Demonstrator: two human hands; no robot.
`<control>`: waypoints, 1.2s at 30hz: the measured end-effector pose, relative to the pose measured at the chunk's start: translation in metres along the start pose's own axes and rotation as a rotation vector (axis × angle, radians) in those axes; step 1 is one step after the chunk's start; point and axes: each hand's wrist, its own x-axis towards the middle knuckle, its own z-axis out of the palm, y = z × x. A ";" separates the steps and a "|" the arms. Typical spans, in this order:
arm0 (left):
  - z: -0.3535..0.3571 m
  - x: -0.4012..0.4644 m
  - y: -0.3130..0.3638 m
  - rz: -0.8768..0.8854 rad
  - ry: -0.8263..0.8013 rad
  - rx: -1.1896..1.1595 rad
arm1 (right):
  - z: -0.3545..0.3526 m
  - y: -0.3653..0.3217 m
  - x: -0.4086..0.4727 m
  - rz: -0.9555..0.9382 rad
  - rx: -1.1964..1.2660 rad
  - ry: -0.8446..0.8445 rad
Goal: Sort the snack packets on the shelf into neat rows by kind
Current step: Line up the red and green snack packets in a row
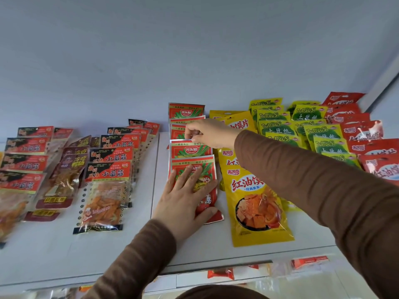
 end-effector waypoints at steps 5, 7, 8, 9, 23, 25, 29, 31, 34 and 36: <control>0.000 -0.002 0.002 0.000 -0.003 0.004 | -0.001 0.002 0.001 -0.029 -0.033 0.010; -0.005 -0.003 0.001 0.029 0.052 -0.035 | -0.011 0.005 0.003 -0.050 -0.078 0.071; -0.007 -0.005 0.000 0.035 0.093 -0.076 | -0.020 0.007 0.004 -0.050 -0.054 0.112; -0.008 -0.005 -0.003 0.023 0.130 -0.128 | -0.031 0.010 0.004 -0.040 0.003 0.149; -0.008 0.010 -0.018 -0.429 0.102 -0.624 | -0.030 0.044 0.031 0.137 0.009 0.122; -0.007 0.010 -0.018 -0.432 0.105 -0.581 | -0.022 0.043 0.039 0.156 -0.006 0.114; -0.004 0.012 -0.017 -0.461 0.082 -0.510 | -0.017 0.048 0.047 0.177 -0.020 0.145; -0.004 0.012 -0.015 -0.471 0.087 -0.494 | -0.019 0.052 0.048 0.183 -0.026 0.130; -0.004 0.011 -0.014 -0.470 0.096 -0.477 | -0.024 0.049 0.046 0.112 -0.140 0.205; -0.006 0.010 -0.014 -0.473 0.098 -0.485 | -0.026 0.042 0.047 -0.034 -0.268 0.269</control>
